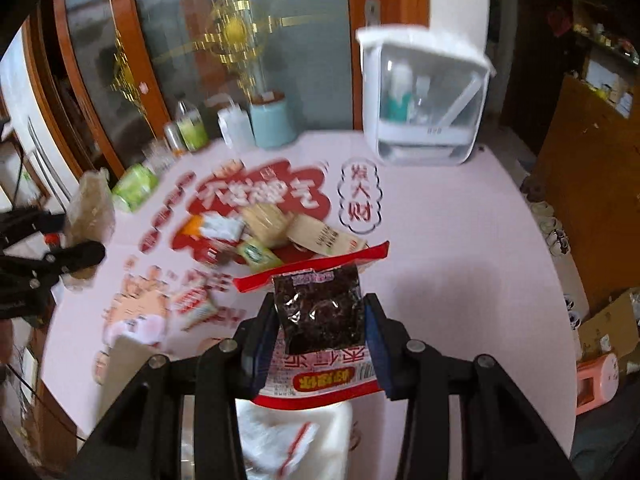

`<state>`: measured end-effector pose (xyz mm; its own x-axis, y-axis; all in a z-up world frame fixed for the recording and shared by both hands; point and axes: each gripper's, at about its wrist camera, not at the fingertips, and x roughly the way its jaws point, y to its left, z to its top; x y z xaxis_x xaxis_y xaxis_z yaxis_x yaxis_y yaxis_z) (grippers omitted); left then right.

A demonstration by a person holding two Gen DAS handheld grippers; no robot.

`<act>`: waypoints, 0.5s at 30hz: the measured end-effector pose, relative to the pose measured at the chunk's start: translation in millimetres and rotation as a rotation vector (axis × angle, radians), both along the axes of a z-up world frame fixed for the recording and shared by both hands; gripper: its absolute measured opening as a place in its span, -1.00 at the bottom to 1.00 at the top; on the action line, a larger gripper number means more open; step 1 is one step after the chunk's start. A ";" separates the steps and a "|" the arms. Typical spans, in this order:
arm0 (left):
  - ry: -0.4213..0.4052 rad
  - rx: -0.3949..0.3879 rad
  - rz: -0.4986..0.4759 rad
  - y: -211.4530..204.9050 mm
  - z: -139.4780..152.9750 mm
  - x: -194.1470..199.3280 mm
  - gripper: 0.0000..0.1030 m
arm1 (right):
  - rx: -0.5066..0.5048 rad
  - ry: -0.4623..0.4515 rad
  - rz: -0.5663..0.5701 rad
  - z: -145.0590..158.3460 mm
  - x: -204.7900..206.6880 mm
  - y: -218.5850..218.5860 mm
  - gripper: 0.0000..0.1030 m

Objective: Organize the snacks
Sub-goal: 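Grasp the clear puffed-snack bag with the left tool while the right tool grasps the dark snack pack, then carry both packs over the tray and release them from both tools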

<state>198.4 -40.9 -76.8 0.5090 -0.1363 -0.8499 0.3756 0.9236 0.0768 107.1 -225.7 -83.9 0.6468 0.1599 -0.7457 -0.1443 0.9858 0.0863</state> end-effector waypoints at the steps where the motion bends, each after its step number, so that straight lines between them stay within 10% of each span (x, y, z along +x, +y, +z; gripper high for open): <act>1: -0.021 -0.012 0.002 3.6 10.7 -12.9 0.15 | 0.018 -0.014 -0.007 8.2 -11.8 2.3 -0.18; 11: -0.181 -0.068 0.055 31.1 62.4 -120.9 0.15 | 0.231 -0.030 -0.006 38.9 -95.4 18.3 -0.18; 15: -0.196 -0.110 0.084 38.6 53.7 -152.9 0.15 | 0.172 -0.027 -0.016 31.7 -114.2 35.0 -0.18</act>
